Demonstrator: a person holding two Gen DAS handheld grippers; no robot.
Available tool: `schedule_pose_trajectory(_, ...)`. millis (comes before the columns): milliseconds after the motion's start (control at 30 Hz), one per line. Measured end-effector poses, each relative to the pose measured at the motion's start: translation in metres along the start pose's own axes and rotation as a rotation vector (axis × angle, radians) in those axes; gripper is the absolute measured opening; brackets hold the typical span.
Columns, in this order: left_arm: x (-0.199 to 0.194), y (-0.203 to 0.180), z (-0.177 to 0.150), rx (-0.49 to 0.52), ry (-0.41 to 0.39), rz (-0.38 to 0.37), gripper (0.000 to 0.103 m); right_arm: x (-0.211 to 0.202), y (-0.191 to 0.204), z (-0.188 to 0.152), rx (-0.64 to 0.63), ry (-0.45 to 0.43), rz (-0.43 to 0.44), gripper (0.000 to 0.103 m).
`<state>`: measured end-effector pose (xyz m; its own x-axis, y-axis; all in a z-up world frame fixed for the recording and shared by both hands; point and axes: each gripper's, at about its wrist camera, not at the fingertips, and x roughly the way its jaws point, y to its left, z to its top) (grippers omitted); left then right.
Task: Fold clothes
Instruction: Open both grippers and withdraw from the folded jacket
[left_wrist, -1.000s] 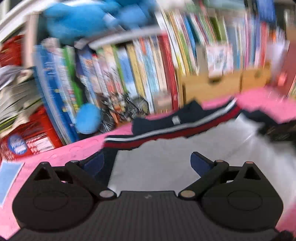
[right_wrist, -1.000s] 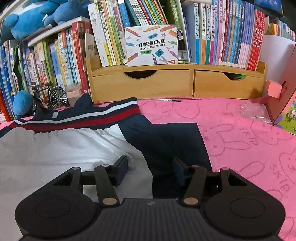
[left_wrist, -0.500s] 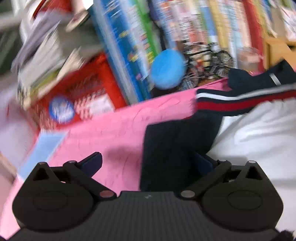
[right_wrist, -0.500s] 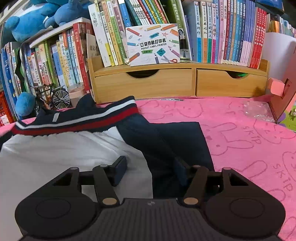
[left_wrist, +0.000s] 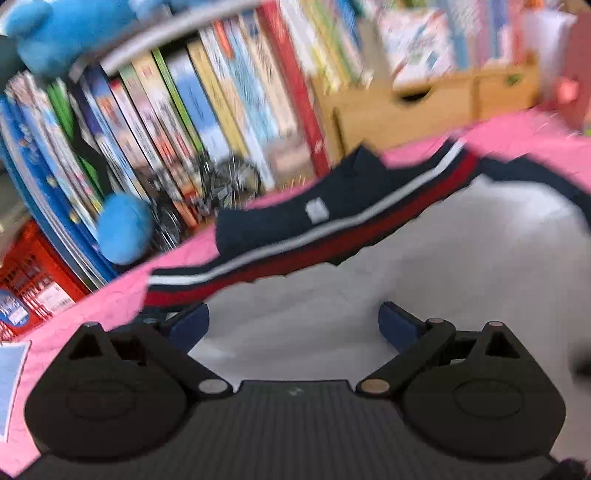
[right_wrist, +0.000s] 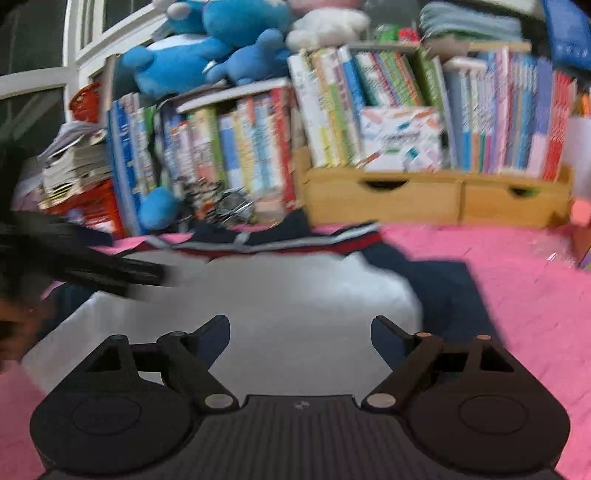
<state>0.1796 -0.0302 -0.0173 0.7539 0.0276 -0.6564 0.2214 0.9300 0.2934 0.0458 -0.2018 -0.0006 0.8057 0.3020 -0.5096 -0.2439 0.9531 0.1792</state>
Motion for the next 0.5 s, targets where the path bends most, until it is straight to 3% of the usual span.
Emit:
schedule_pose_trajectory(133, 0.026, 0.015, 0.016, -0.125, 0.025, 0.057, 0.103, 0.015, 0.015, -0.013, -0.051, 0.054, 0.014, 0.087)
schedule_pose_trajectory(300, 0.04, 0.02, 0.024, -0.106, 0.032, 0.072, 0.103, 0.029, 0.029, -0.013, -0.102, 0.133, -0.019, 0.092)
schedule_pose_trajectory(500, 0.049, 0.024, 0.024, -0.163, 0.032, 0.073, 0.103, 0.032, 0.039, -0.015, -0.151, 0.159, -0.045, 0.096)
